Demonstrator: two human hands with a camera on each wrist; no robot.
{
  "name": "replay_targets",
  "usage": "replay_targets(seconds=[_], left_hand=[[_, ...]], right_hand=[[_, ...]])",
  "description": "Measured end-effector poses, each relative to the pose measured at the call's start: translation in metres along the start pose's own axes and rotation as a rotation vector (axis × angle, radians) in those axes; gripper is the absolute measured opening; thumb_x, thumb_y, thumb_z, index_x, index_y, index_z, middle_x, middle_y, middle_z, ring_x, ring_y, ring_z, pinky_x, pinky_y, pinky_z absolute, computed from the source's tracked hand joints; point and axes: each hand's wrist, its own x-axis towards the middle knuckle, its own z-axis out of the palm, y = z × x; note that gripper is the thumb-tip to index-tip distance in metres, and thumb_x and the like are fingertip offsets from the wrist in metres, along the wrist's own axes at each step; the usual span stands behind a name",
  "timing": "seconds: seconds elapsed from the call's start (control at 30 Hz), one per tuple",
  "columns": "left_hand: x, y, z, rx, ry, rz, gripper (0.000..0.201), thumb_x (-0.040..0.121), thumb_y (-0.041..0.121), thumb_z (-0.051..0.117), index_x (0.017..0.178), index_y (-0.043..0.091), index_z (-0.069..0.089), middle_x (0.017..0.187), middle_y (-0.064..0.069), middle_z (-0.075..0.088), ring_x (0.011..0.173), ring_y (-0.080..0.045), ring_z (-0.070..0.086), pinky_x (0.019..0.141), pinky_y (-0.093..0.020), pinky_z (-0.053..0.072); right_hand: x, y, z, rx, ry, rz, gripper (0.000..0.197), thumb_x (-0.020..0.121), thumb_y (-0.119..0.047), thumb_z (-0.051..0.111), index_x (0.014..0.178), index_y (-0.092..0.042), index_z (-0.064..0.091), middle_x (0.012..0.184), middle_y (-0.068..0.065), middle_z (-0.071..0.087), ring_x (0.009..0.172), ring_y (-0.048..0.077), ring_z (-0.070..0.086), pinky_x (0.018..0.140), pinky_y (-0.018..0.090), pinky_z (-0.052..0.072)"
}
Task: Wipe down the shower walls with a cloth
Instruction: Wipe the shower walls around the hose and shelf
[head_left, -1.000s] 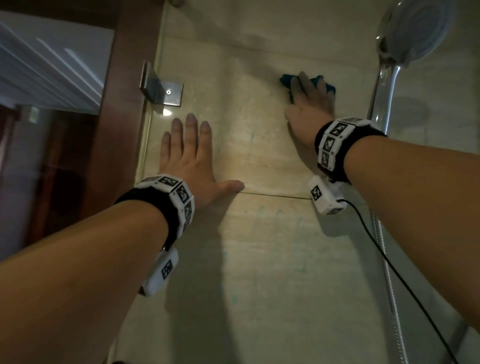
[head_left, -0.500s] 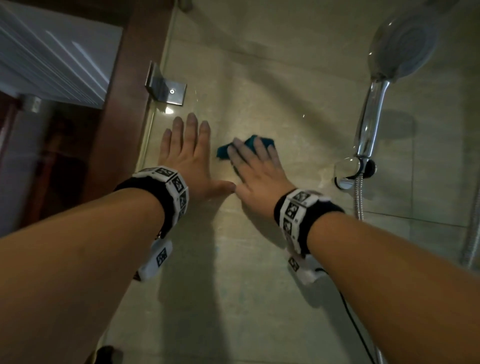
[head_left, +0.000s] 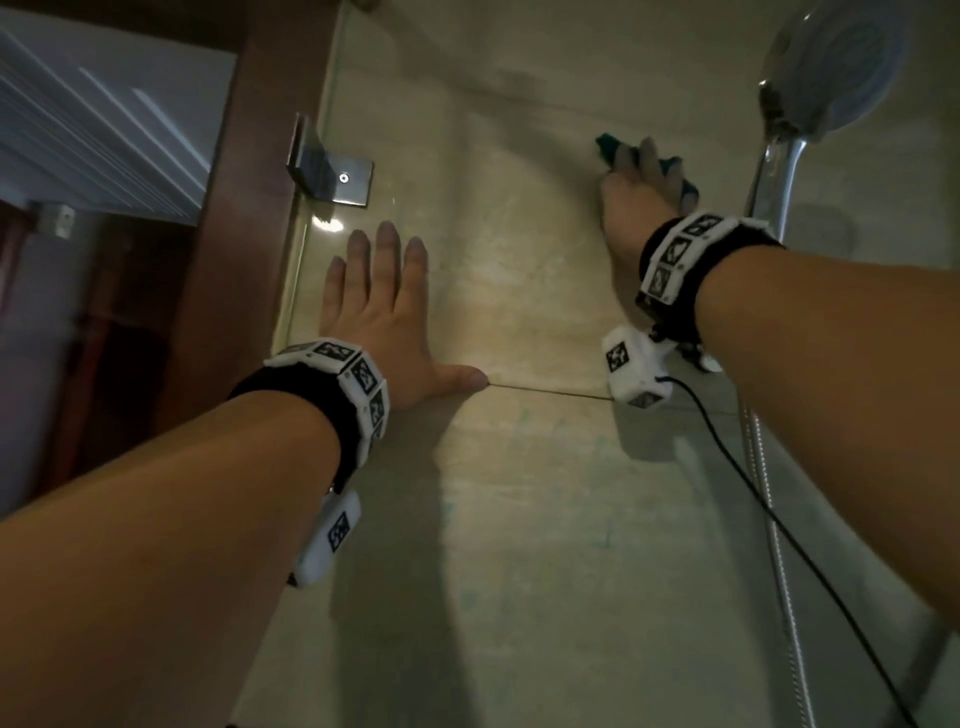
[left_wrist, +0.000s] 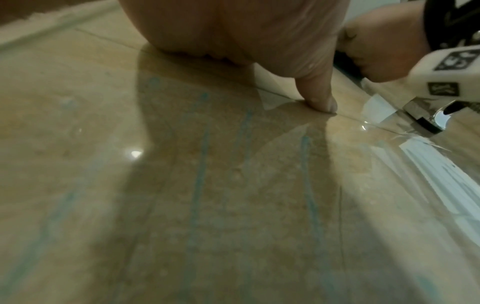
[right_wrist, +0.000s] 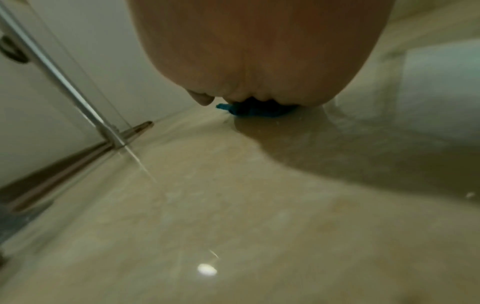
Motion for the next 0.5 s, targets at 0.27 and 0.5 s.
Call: replay_targets(seconds=[0.27, 0.5], left_hand=[[0.001, 0.000, 0.003, 0.011, 0.035, -0.003, 0.153, 0.058, 0.105, 0.045, 0.160, 0.017, -0.027, 0.166, -0.011, -0.036, 0.154, -0.036, -0.031, 0.123, -0.050, -0.017], [-0.003, 0.004, 0.004, 0.007, 0.070, -0.014, 0.147, 0.061, 0.100, 0.045, 0.161, 0.018, -0.024, 0.168, -0.010, -0.033, 0.155, -0.033, -0.029, 0.127, -0.050, -0.013]], right_hand=[[-0.016, -0.042, 0.035, -0.229, 0.085, -0.130, 0.061, 0.102, -0.031, 0.032, 0.162, -0.026, 0.017, 0.172, -0.002, 0.001, 0.157, 0.033, -0.002, 0.124, 0.052, 0.001], [-0.127, -0.052, 0.071, -0.260, -0.148, -0.443, 0.068, 0.103, -0.038, 0.031, 0.164, -0.029, 0.003, 0.171, -0.009, -0.011, 0.157, 0.024, -0.016, 0.125, 0.046, -0.012]])
